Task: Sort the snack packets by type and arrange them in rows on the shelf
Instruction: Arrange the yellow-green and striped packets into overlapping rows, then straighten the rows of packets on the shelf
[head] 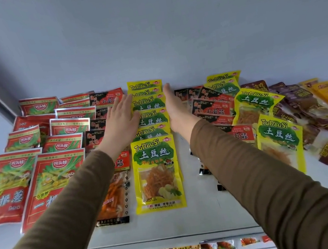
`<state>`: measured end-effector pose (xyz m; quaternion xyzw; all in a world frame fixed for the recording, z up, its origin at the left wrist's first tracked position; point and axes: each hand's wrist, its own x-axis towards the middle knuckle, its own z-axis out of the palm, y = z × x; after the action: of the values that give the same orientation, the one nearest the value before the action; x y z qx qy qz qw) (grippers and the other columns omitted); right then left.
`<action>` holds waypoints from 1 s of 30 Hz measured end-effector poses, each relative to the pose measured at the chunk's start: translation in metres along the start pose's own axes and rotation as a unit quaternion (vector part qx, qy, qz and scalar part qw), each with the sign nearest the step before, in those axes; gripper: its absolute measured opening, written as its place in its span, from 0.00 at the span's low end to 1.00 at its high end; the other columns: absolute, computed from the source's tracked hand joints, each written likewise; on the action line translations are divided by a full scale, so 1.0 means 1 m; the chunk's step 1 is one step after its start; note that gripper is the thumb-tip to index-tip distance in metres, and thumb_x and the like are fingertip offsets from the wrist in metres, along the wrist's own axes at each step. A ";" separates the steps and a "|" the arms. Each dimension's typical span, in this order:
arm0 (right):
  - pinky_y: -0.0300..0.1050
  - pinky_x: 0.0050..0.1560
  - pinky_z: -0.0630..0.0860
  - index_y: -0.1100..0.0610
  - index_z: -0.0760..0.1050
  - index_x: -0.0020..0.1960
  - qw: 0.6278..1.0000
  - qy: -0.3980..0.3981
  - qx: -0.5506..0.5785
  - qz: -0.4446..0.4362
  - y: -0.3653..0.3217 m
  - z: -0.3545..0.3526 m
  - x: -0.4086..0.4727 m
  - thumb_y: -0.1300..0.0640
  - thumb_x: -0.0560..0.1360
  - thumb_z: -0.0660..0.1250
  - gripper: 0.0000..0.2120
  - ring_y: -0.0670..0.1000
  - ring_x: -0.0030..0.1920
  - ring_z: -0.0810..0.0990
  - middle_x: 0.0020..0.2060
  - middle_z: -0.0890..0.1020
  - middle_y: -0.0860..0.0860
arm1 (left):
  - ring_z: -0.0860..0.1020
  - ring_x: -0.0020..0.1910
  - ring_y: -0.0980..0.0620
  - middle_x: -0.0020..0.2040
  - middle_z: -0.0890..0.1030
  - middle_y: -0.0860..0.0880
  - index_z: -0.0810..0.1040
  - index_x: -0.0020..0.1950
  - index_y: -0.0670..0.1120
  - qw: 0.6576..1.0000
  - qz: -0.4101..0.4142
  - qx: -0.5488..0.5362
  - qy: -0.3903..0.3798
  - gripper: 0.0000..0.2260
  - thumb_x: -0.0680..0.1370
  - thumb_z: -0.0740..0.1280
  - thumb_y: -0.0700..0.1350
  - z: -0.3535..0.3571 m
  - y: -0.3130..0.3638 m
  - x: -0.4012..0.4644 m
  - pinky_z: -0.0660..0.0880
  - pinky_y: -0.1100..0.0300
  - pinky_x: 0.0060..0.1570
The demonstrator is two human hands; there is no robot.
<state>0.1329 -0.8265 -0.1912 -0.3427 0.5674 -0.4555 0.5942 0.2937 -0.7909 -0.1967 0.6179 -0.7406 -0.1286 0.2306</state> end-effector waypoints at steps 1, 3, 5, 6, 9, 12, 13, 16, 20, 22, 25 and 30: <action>0.58 0.69 0.64 0.47 0.60 0.79 1.000 -0.005 -0.011 0.000 0.000 0.001 -0.001 0.27 0.78 0.47 0.37 0.56 0.74 0.68 0.78 0.65 0.51 | 0.46 0.83 0.47 0.84 0.52 0.47 0.51 0.84 0.48 1.000 0.011 0.017 -0.004 0.27 0.86 0.53 0.53 0.001 0.007 -0.009 0.42 0.47 0.80; 0.57 0.70 0.63 0.46 0.56 0.81 1.000 -0.005 -0.015 -0.011 0.001 0.000 -0.001 0.27 0.79 0.47 0.37 0.55 0.76 0.65 0.79 0.61 0.49 | 0.45 0.83 0.47 0.84 0.51 0.46 0.51 0.84 0.49 0.997 0.044 0.064 -0.022 0.29 0.85 0.50 0.58 0.009 0.022 -0.033 0.41 0.48 0.79; 0.54 0.72 0.63 0.45 0.56 0.81 0.999 0.002 -0.013 -0.031 0.003 -0.005 0.001 0.28 0.79 0.47 0.36 0.54 0.76 0.65 0.79 0.62 0.49 | 0.42 0.83 0.45 0.84 0.48 0.47 0.49 0.84 0.52 0.988 0.080 0.116 -0.058 0.32 0.83 0.44 0.66 0.021 0.036 -0.060 0.41 0.43 0.80; 0.55 0.74 0.62 0.45 0.58 0.81 0.999 0.003 -0.017 -0.034 0.004 -0.007 0.001 0.28 0.79 0.48 0.36 0.54 0.76 0.66 0.79 0.63 0.49 | 0.39 0.82 0.44 0.84 0.45 0.48 0.47 0.84 0.56 0.982 0.093 0.143 -0.085 0.34 0.81 0.41 0.70 0.028 0.041 -0.073 0.41 0.40 0.80; 0.51 0.70 0.63 0.49 0.66 0.77 0.999 -0.007 -0.047 -0.020 0.008 -0.009 -0.007 0.28 0.77 0.56 0.37 0.52 0.72 0.70 0.76 0.69 0.49 | 0.36 0.82 0.45 0.84 0.38 0.50 0.40 0.83 0.61 0.963 0.110 0.209 -0.132 0.37 0.76 0.38 0.76 0.046 0.043 -0.092 0.41 0.33 0.78; 0.58 0.74 0.62 0.44 0.69 0.76 0.997 -0.054 -0.053 -0.030 0.009 -0.009 -0.024 0.29 0.78 0.57 0.32 0.52 0.72 0.71 0.75 0.70 0.48 | 0.38 0.83 0.45 0.84 0.40 0.49 0.40 0.83 0.62 0.962 0.109 0.223 -0.113 0.38 0.76 0.40 0.76 0.042 0.038 -0.090 0.43 0.32 0.78; 0.57 0.75 0.59 0.43 0.66 0.77 0.997 -0.060 -0.042 -0.034 0.008 -0.011 -0.032 0.29 0.78 0.56 0.33 0.52 0.76 0.67 0.78 0.67 0.48 | 0.38 0.83 0.45 0.84 0.40 0.49 0.39 0.82 0.62 0.961 0.114 0.226 -0.112 0.38 0.76 0.39 0.76 0.040 0.037 -0.089 0.43 0.32 0.78; 0.51 0.77 0.53 0.47 0.55 0.81 0.996 -0.057 -0.002 -0.069 0.002 -0.024 -0.054 0.31 0.80 0.53 0.36 0.49 0.80 0.55 0.81 0.56 0.46 | 0.36 0.82 0.45 0.84 0.40 0.49 0.37 0.82 0.63 0.962 0.125 0.214 -0.110 0.38 0.74 0.35 0.77 0.032 0.043 -0.088 0.39 0.34 0.78; 0.55 0.80 0.55 0.55 0.60 0.80 0.993 -0.010 -0.013 -0.118 -0.011 -0.070 -0.085 0.37 0.84 0.50 0.32 0.50 0.79 0.60 0.80 0.62 0.51 | 0.38 0.83 0.45 0.84 0.42 0.47 0.40 0.83 0.60 0.969 0.147 0.171 -0.098 0.38 0.76 0.38 0.74 0.025 0.070 -0.083 0.38 0.40 0.80; 0.52 0.79 0.56 0.58 0.62 0.79 0.991 0.015 -0.012 -0.134 -0.019 -0.103 -0.100 0.39 0.85 0.48 0.31 0.51 0.79 0.62 0.79 0.63 0.53 | 0.37 0.82 0.45 0.84 0.42 0.46 0.44 0.84 0.57 0.966 0.174 0.159 -0.110 0.37 0.79 0.42 0.72 0.028 0.087 -0.086 0.38 0.42 0.80; 0.51 0.80 0.55 0.59 0.61 0.79 0.989 0.039 -0.019 -0.141 -0.032 -0.153 -0.115 0.38 0.84 0.46 0.33 0.52 0.79 0.61 0.79 0.63 0.55 | 0.35 0.82 0.45 0.84 0.41 0.46 0.45 0.84 0.54 0.961 0.199 0.154 -0.113 0.36 0.81 0.44 0.70 0.044 0.116 -0.096 0.36 0.40 0.79; 0.52 0.80 0.54 0.60 0.61 0.79 0.991 0.032 -0.011 -0.132 -0.034 -0.186 -0.106 0.37 0.84 0.46 0.34 0.52 0.79 0.61 0.78 0.64 0.56 | 0.35 0.82 0.43 0.85 0.43 0.45 0.45 0.85 0.50 0.972 0.175 0.134 -0.084 0.37 0.81 0.45 0.68 0.086 0.170 -0.099 0.33 0.42 0.79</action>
<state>-0.0491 -0.7196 -0.1443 -0.4065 0.5407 -0.5342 0.5070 0.1183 -0.6683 -0.2080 0.4911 -0.8644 -0.0368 0.1016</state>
